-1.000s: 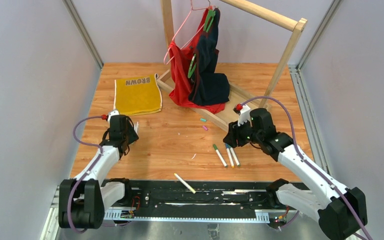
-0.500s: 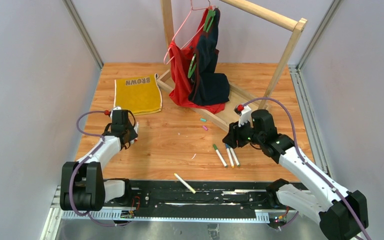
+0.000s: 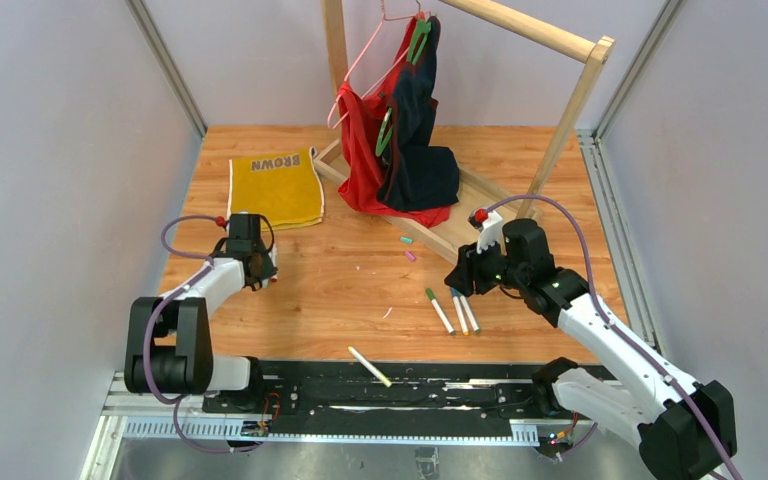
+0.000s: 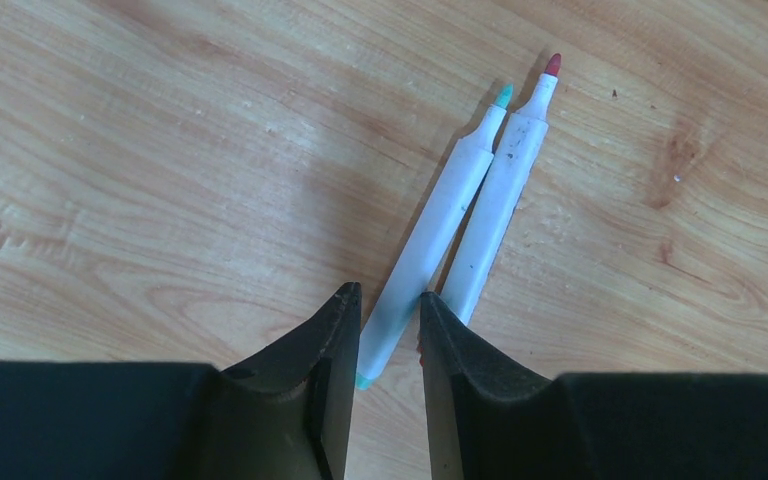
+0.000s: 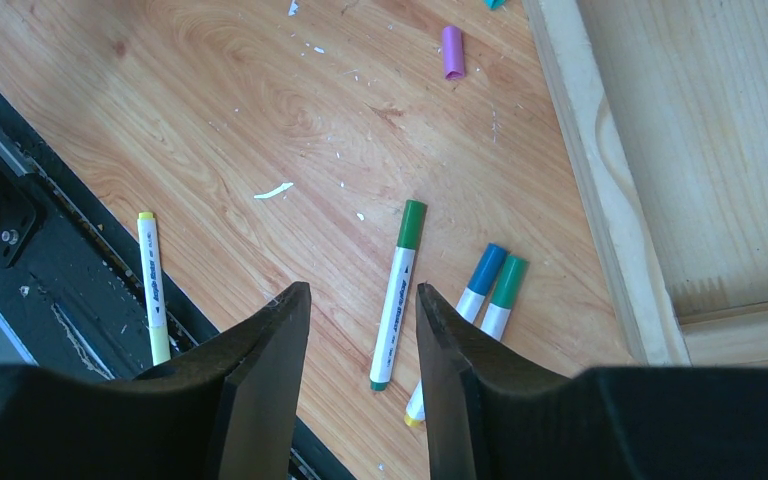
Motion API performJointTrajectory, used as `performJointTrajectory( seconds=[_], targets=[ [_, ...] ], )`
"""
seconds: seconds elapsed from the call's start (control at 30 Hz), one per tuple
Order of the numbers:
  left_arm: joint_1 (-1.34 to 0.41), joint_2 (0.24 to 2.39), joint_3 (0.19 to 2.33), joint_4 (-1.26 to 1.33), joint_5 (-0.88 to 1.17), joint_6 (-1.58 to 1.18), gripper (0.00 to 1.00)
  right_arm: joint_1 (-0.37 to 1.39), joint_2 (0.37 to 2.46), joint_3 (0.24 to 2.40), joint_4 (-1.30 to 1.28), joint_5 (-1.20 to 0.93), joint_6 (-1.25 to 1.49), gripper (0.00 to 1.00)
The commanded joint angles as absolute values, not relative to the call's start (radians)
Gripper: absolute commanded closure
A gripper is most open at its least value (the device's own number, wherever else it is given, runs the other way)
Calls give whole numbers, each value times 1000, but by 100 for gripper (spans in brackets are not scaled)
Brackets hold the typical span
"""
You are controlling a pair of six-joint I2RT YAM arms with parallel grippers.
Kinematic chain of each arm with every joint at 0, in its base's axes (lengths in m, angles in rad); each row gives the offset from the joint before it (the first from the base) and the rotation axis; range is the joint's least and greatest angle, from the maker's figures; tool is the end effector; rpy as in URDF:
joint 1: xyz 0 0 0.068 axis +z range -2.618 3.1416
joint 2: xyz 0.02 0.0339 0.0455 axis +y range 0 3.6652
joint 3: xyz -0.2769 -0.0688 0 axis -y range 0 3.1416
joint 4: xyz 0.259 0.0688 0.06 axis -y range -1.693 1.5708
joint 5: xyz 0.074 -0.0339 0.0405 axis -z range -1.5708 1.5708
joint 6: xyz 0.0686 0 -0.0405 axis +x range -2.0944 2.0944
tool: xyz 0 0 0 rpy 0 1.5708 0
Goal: Insert the pens into the pen caps
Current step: Pick up the pen from the center of the board.
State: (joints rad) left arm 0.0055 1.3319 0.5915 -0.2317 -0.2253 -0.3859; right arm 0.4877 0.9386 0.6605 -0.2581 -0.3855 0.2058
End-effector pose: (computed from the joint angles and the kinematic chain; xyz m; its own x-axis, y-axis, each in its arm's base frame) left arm 0.2654 0.0168 0.1357 -0.7159 -0.3708 -0.5916 -0.4325 0.9007 -0.0412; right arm 0.2001 0.1353 0.2532 -0.5889 -0.0980 -0.8023 -0.6124 0.7019 0.3637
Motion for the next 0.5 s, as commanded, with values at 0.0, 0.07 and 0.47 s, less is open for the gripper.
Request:
performJointTrajectory(
  seconds=[0.0, 0.07, 0.47],
  targets=[
    [15, 1369, 635, -248, -213, -366, 67, 476, 935, 648, -238, -402, 215, 56],
    [15, 1383, 640, -253, -206, -361, 67, 476, 937, 646, -238, -400, 215, 56],
    [17, 1388, 646, -266, -194, -346, 97, 475, 937, 644, -236, -396, 214, 56]
  ],
)
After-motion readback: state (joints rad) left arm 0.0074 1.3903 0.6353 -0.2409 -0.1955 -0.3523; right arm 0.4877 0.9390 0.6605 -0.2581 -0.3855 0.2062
